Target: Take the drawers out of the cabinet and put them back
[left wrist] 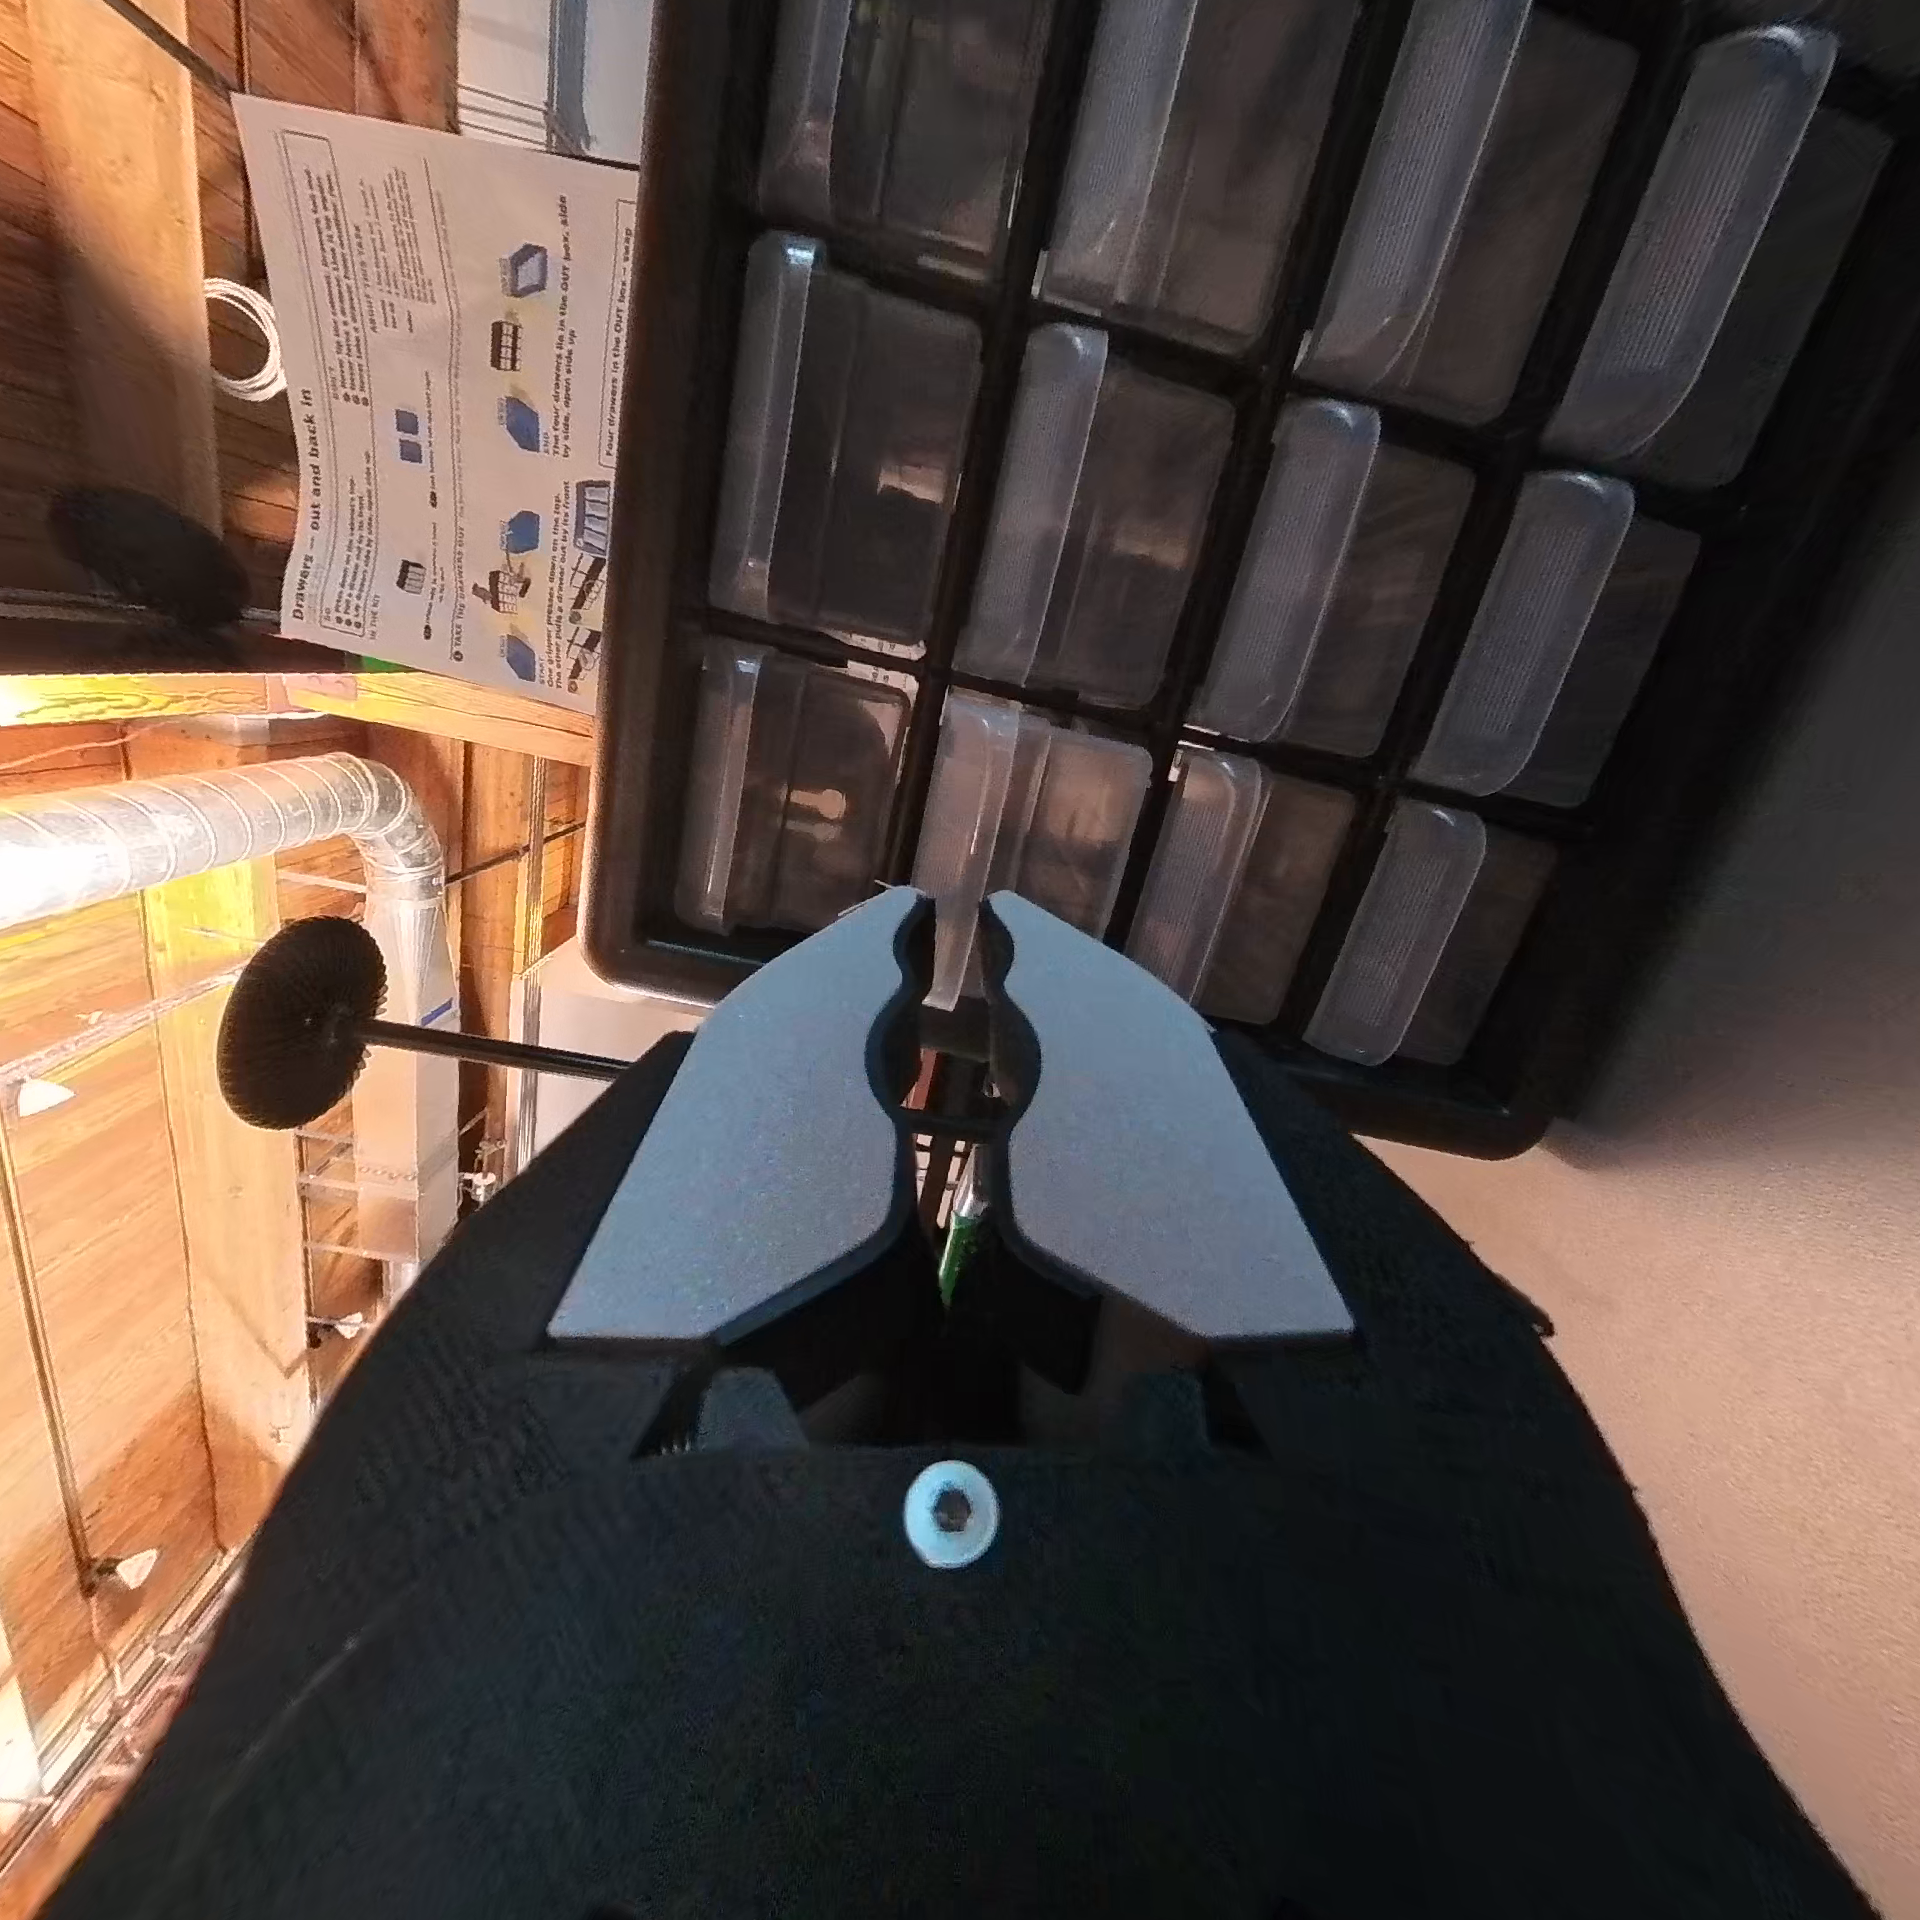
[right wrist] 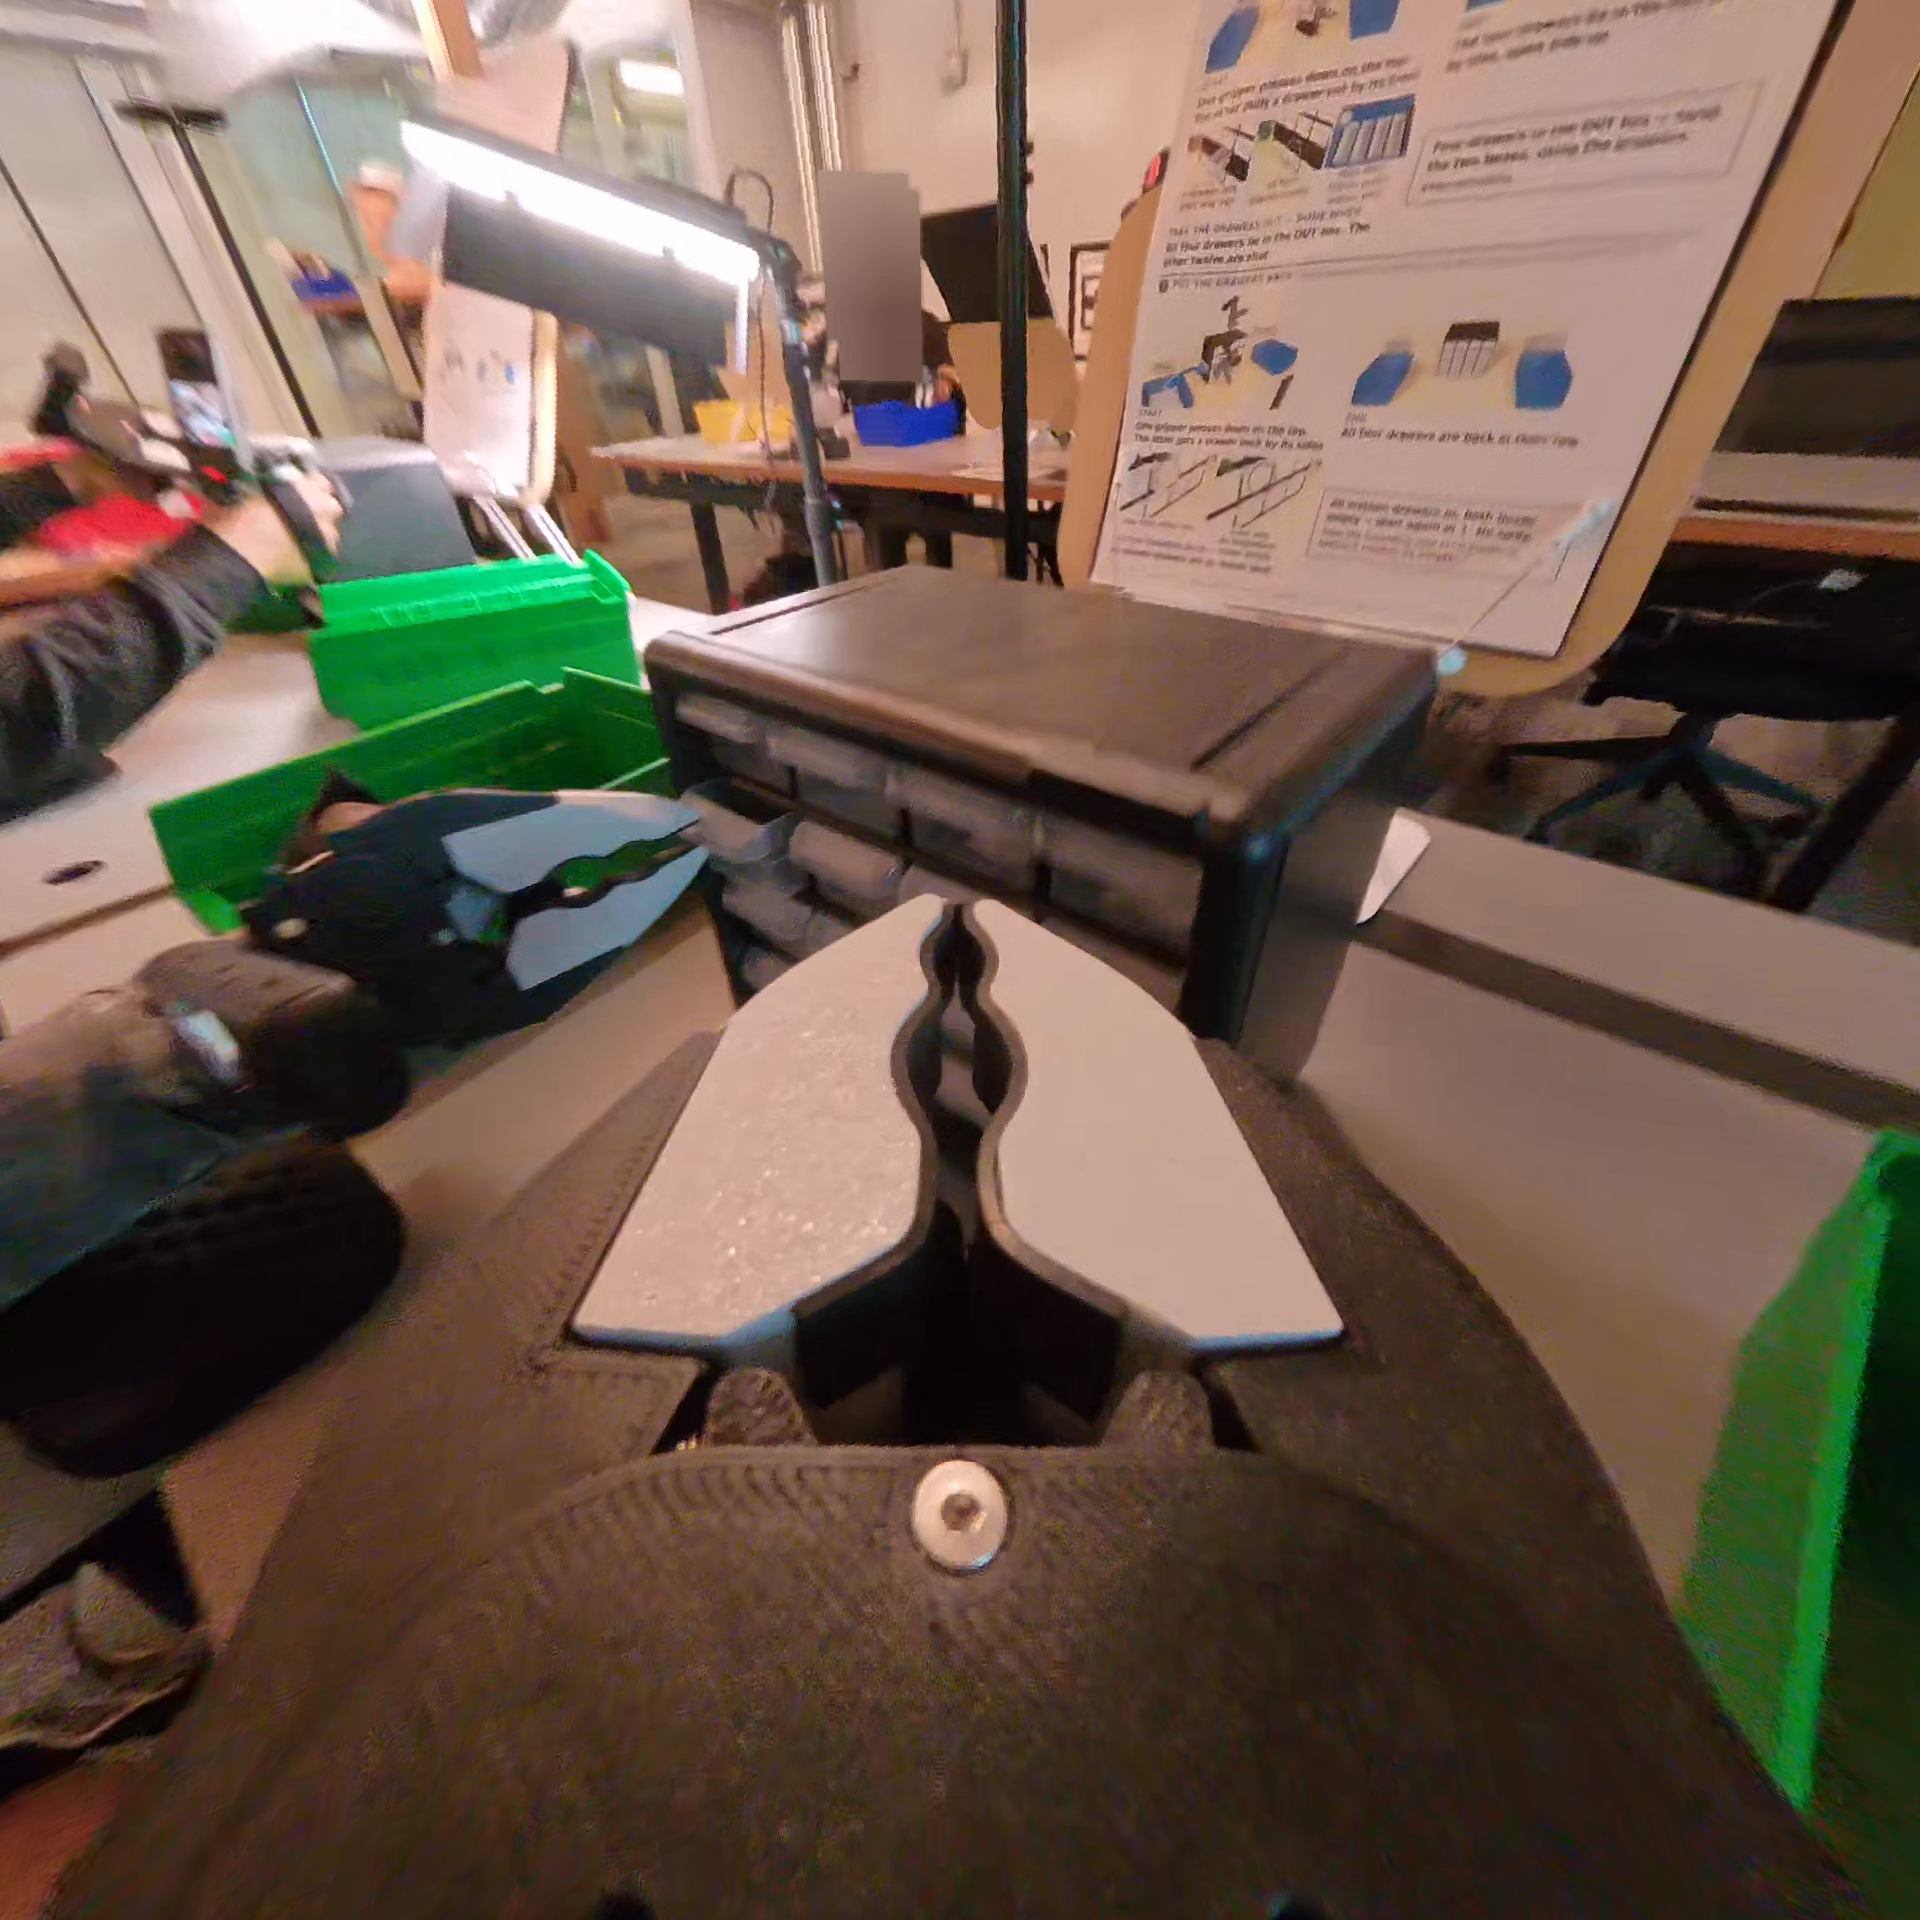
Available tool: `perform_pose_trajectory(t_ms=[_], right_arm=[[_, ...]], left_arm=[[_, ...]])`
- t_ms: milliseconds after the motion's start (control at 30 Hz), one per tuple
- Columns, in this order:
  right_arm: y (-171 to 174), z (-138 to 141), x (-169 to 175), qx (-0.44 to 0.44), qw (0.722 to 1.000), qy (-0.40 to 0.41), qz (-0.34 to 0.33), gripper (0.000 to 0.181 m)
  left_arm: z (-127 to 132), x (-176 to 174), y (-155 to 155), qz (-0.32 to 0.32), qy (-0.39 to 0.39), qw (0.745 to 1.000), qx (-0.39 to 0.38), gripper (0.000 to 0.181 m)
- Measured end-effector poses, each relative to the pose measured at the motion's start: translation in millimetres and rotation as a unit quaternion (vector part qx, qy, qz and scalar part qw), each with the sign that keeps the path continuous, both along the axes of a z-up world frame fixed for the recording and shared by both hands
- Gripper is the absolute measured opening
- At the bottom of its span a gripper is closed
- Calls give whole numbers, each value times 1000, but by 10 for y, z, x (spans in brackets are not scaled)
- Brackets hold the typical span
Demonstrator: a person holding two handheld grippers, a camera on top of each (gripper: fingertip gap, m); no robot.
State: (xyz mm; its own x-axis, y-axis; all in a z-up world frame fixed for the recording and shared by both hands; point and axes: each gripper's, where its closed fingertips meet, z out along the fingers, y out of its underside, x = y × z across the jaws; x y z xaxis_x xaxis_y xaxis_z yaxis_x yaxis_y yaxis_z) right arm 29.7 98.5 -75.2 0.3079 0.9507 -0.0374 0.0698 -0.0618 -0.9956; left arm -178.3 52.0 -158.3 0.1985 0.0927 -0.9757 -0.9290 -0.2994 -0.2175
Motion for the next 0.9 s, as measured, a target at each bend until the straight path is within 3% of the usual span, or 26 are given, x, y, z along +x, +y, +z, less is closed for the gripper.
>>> perform_pose_trajectory(t_ms=[33, 133, 300, 633, 733, 900], right_arm=[[106, 62, -93, 12, 1000, -19, -5, 0], [455, 88, -346, 1, 997, -76, -12, 0], [754, -129, -574, -8, 988, -151, -19, 1], [763, -130, -591, 34, 980, -190, -40, 1], [761, -130, -593, 37, 980, -193, -43, 1], [760, -131, -592, 36, 981, -185, -46, 1]], left_arm=[[1, -2, 2, 0, -2, 1000, 1, 7], [0, -7, 6, -1, -9, 1000, 3, 8], [0, -13, 8, 0, -7, 1000, 4, 8], [1, -5, -3, -1, -3, 1000, 4, 9], [28, 37, 2, -11, -9, 1000, 7, 25], [11, 28, 66, -4, 16, 1000, -12, 10]])
